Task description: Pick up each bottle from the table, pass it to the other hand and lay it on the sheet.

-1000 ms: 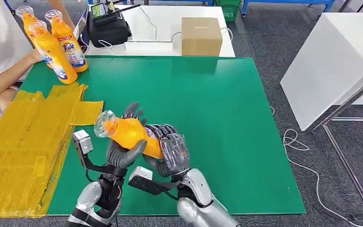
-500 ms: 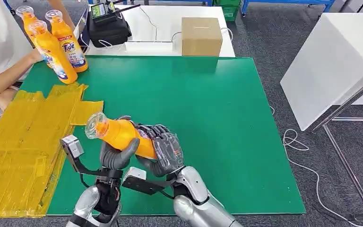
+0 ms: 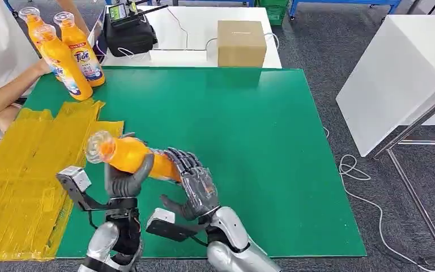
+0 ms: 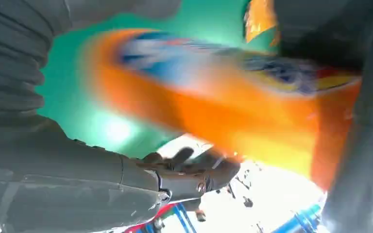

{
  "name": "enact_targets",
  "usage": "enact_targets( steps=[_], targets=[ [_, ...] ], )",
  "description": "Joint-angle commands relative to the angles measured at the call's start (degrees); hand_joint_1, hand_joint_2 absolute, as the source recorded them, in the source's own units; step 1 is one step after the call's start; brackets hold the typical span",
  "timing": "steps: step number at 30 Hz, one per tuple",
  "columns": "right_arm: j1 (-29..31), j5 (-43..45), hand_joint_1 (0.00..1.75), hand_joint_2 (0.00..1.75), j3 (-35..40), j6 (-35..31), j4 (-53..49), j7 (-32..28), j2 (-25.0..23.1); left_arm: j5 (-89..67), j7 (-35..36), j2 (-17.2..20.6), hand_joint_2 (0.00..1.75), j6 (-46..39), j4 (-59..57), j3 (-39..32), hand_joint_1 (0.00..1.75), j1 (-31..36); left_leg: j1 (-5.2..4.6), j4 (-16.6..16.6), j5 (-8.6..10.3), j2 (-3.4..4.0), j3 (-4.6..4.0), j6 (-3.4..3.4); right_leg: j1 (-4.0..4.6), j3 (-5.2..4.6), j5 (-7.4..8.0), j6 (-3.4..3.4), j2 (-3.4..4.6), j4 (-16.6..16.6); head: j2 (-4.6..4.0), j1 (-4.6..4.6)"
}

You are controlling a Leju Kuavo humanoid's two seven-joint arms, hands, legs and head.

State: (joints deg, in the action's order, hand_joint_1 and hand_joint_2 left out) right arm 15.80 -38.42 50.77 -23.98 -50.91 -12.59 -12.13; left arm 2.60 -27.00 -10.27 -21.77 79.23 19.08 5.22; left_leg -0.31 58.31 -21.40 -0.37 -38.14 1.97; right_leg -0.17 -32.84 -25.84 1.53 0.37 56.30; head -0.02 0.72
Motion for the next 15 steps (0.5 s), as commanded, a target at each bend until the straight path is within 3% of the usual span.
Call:
enact_targets(
  steps=[1,4,6,10,13,15],
  targets=[
    [-4.31,3.87,0.00,1.75,-5.76,2.24,-15.02,-1.07,5.78,-14.57,-2.02,2.26,1.75,-10.97,-3.89,-2.27,1.75,4.42,0.01,-0.03,-0.10,-0.18,0.26,-0.11,-0.01,0.31,-0.14,-0.01,-0.20,-0.05,0.00,0.00],
    [-8.86,8.67,0.00,1.75,-10.48,3.27,-23.15,-3.98,5.63,-30.59,0.43,3.31,1.75,-18.23,-5.44,-4.41,1.75,4.59,-0.01,-0.06,-0.09,-0.12,0.26,-0.11,-0.02,0.29,-0.11,-0.02,-0.13,-0.06,0.00,0.02],
    [-11.65,12.84,0.00,1.75,-13.33,5.78,-30.65,-4.90,7.58,-45.98,4.20,2.77,1.75,-18.23,-6.39,-10.15,1.75,4.40,-0.02,-0.05,-0.12,-0.18,0.32,-0.14,-0.04,0.36,-0.18,-0.04,-0.21,-0.04,0.00,0.02],
    [-14.69,16.92,0.00,1.75,-18.26,8.97,-37.43,-6.12,9.59,-65.80,11.94,4.21,1.75,-18.23,-9.93,-14.43,1.75,5.74,-0.02,-0.08,-0.10,-0.17,0.30,-0.13,-0.04,0.34,-0.13,-0.04,-0.16,-0.08,0.00,0.02],
    [-17.43,21.35,0.00,1.75,-23.03,10.64,-42.81,-8.02,11.58,-89.01,23.86,8.95,1.75,-18.23,-14.93,-14.27,1.75,7.71,-0.02,-0.09,-0.07,-0.15,0.28,-0.13,-0.04,0.29,-0.11,-0.04,-0.16,-0.08,0.00,0.02],
    [-19.10,22.46,0.00,1.75,-26.15,11.66,-45.22,-8.53,12.30,-92.60,30.89,13.29,1.75,-16.59,-22.84,-9.92,1.75,11.36,-0.05,-0.16,-0.05,-0.24,0.39,-0.16,-0.07,0.40,-0.14,-0.05,-0.26,-0.11,0.00,0.02]
  ],
)
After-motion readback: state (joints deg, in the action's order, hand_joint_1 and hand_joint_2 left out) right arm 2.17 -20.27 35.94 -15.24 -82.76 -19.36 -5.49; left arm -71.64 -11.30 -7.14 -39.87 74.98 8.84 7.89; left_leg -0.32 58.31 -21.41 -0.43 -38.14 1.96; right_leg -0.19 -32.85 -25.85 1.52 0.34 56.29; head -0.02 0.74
